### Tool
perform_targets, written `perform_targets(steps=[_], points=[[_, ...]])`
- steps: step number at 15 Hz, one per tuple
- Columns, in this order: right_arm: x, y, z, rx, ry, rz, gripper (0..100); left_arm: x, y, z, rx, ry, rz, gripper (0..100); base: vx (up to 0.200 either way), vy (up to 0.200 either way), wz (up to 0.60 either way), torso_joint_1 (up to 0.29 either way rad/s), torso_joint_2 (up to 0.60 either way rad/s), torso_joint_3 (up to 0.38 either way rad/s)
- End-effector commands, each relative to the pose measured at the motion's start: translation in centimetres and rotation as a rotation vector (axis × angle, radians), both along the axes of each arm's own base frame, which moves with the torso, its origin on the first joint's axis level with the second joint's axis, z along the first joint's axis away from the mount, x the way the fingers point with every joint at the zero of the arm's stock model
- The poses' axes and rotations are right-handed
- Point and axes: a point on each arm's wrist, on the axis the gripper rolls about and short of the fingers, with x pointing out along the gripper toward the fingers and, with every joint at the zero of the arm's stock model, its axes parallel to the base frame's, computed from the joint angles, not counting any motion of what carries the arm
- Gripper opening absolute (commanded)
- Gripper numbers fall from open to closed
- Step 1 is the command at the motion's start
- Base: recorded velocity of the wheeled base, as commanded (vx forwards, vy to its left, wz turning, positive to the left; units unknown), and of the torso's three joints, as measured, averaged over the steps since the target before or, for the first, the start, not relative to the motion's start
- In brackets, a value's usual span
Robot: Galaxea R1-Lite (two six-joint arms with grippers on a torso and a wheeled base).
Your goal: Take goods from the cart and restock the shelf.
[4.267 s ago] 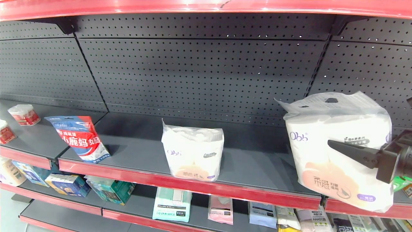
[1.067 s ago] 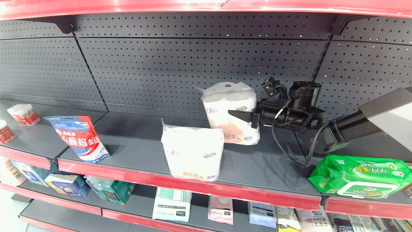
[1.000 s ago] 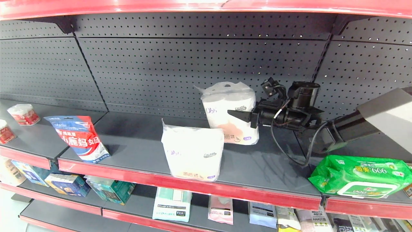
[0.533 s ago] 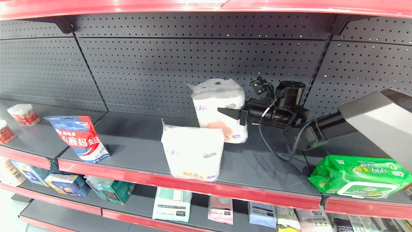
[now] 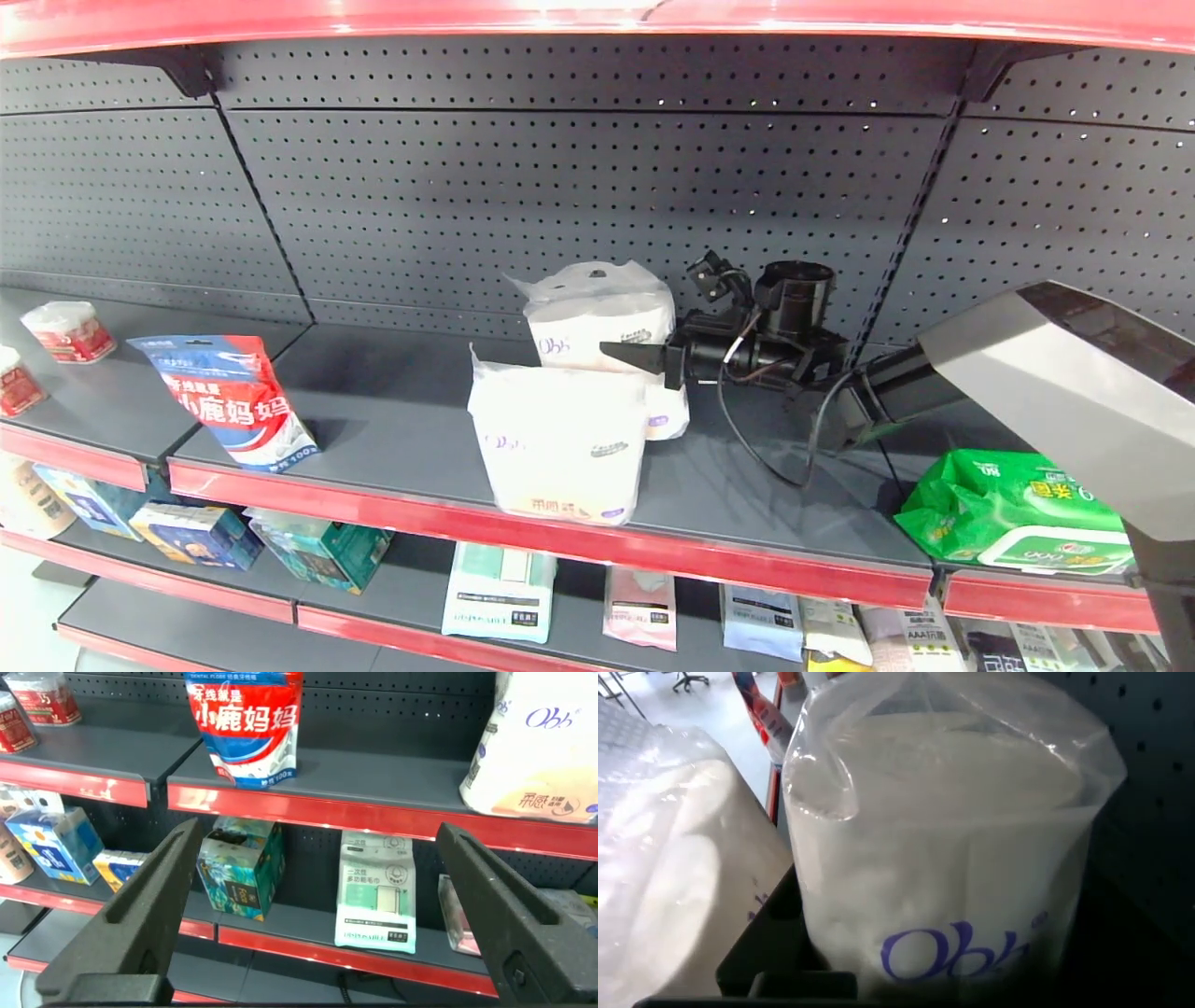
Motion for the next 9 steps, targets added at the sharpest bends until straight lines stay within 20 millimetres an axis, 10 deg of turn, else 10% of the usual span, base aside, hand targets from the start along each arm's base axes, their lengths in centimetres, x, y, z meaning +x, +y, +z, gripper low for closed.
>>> perform_targets(steps=[1, 9], points=[[0.2, -0.2, -1.3, -0.014, 0.03, -0.007, 0, 0.0, 0.0, 0.0, 0.0, -0.001, 0.001, 100, 0.0, 0.0, 0.0, 0.0, 0.0, 0.0], [0.8, -4.0, -2.6, -0.057, 0.025, -0.013, 0, 0.0, 0.0, 0.0, 0.0, -0.001, 0.001, 100, 0.0, 0.0, 0.0, 0.0, 0.0, 0.0]])
